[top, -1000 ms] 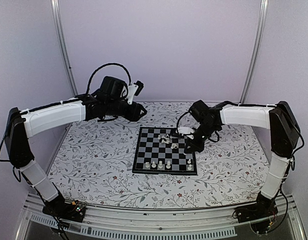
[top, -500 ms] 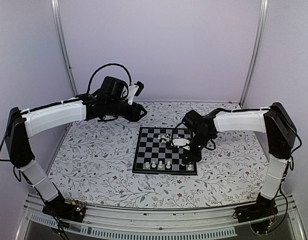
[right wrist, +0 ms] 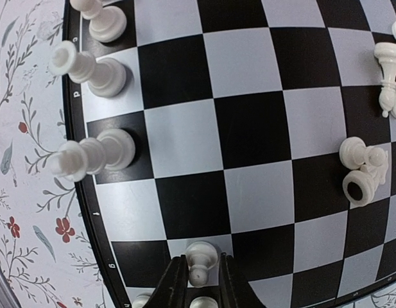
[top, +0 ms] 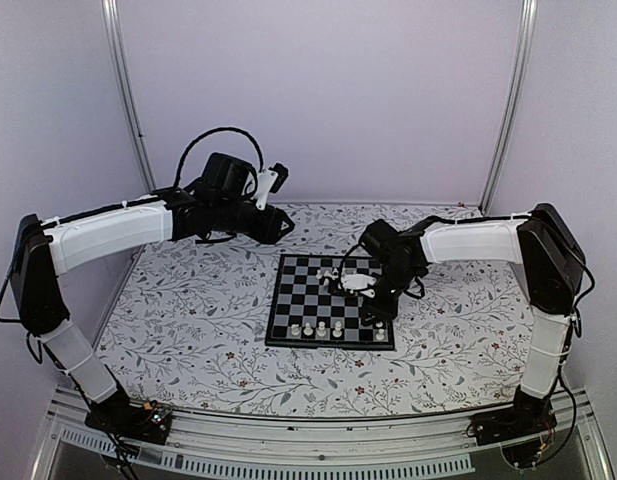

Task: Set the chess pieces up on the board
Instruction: Place the chess piece on the chessboard, then pick up the chess piece from the chessboard.

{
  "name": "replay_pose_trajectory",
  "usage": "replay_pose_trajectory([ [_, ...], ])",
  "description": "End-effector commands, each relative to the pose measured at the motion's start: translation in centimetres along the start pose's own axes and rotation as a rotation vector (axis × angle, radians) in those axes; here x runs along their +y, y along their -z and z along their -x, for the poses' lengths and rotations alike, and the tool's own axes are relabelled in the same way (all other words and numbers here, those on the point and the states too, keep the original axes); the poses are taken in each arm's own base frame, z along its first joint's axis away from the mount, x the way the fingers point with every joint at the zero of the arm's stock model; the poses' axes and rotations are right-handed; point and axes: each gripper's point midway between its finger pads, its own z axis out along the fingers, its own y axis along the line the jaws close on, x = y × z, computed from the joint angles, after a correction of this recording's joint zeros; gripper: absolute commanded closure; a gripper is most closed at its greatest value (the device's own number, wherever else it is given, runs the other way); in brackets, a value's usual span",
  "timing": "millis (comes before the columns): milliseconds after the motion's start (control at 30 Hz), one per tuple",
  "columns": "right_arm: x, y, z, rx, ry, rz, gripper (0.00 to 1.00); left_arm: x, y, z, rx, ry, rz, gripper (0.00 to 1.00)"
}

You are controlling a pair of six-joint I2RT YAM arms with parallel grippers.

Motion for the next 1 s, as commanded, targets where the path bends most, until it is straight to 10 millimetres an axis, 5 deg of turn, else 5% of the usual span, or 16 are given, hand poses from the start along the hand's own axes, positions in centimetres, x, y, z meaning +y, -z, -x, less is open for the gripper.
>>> replay_pose_trajectory([
  [0,-0.7,-0.1,0.1,0.007,-0.004,-0.028,0.77,-0.2,-0.3,0.5,-0.002,-0.001,-0.014,0.52],
  [233,-0.8,2.5,2.3,-0.056,0.022,-0.038,0.73,-0.3,-0.3,0.5,-0.003,0.000,-0.020,0.52],
  [400,-3.5,3.9,4.6,-0.116,-0.006,-0.104,0.73,-0.3,-0.3,0.5,-0.002,0.001,-0.020,0.52],
  [633,-7.4,2.1,6.2,-0.085,-0.037,-0.195,0.73,-0.3,0.0,0.7,-0.009,-0.002,-0.015,0.52],
  [967,-7.9,-0.3,6.4,-0.057,-0.048,-0.144,0.73,-0.3,0.1,0.8,-0.010,-0.006,-0.013,0.52],
])
